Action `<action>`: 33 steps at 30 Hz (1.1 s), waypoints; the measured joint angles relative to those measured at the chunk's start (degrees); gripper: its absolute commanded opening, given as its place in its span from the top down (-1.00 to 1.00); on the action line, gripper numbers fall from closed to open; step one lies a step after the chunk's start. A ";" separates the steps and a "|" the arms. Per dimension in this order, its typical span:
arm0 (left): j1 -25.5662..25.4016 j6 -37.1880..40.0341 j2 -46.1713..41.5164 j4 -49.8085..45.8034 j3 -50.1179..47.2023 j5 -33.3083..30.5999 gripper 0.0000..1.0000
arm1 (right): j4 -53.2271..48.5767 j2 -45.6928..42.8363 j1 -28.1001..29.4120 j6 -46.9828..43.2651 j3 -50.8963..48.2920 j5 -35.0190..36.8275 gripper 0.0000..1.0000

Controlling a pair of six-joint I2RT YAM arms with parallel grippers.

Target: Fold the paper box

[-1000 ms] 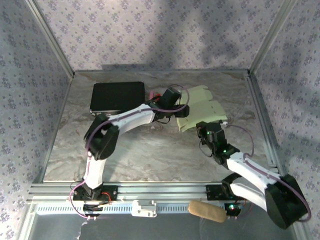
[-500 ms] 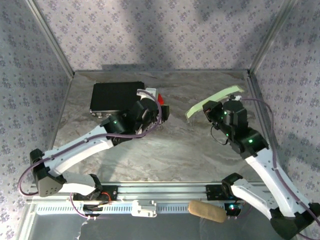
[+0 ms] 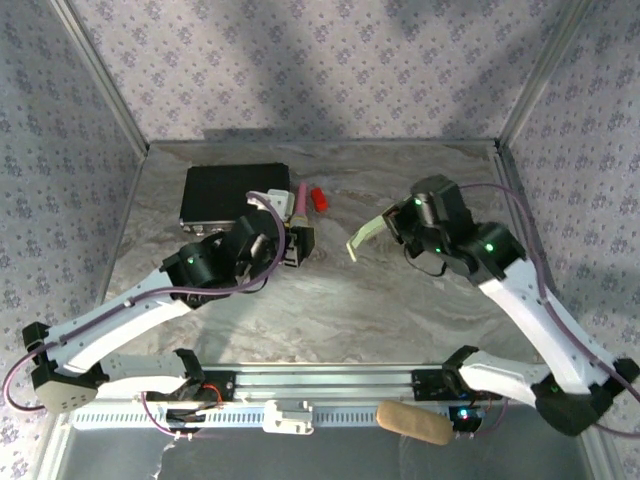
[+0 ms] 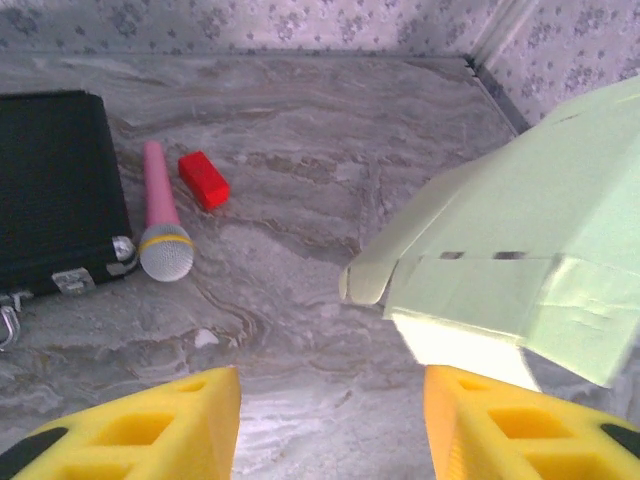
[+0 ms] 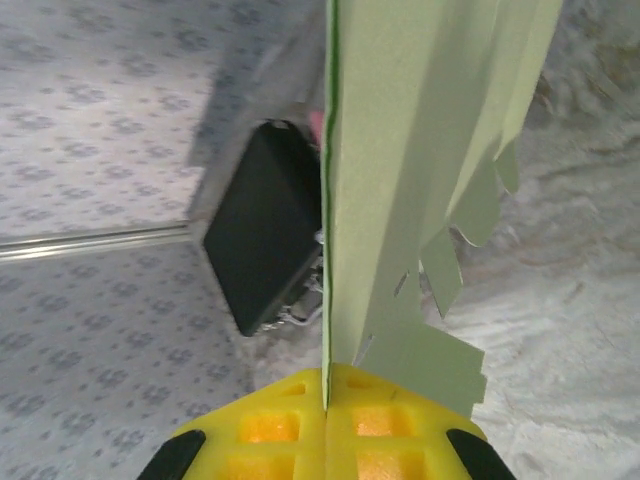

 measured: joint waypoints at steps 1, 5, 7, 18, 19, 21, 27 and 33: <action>0.00 -0.04 -0.48 -0.04 -0.50 0.37 0.01 | -2.54 0.96 1.05 1.38 1.18 0.98 1.00; 0.00 -1.05 -3.98 -0.26 -3.93 1.55 0.01 | -11.98 0.61 5.53 6.82 6.23 5.27 1.00; 0.00 -1.88 -6.32 -0.46 -5.95 2.45 0.01 | -14.23 -0.87 6.80 9.31 6.91 6.58 1.00; 4.17 -5.73 -10.86 -0.59 -12.33 10.58 0.04 | -15.78 7.48 4.31 16.17 11.65 5.44 1.00; 6.25 -6.16 -10.88 0.66 -14.21 12.35 0.09 | -14.08 9.75 2.73 16.20 11.43 3.89 1.00; 9.94 -7.39 -11.02 4.46 -19.26 15.96 0.21 | -10.03 13.97 0.11 16.17 10.01 0.90 1.00; 16.46 -12.59 -7.21 20.83 -37.73 22.95 0.52 | -2.12 18.03 -3.61 16.13 3.52 -5.14 1.00; 16.55 -15.50 2.56 38.75 -43.17 24.28 0.50 | 2.19 17.18 -5.66 15.72 0.57 -7.98 1.00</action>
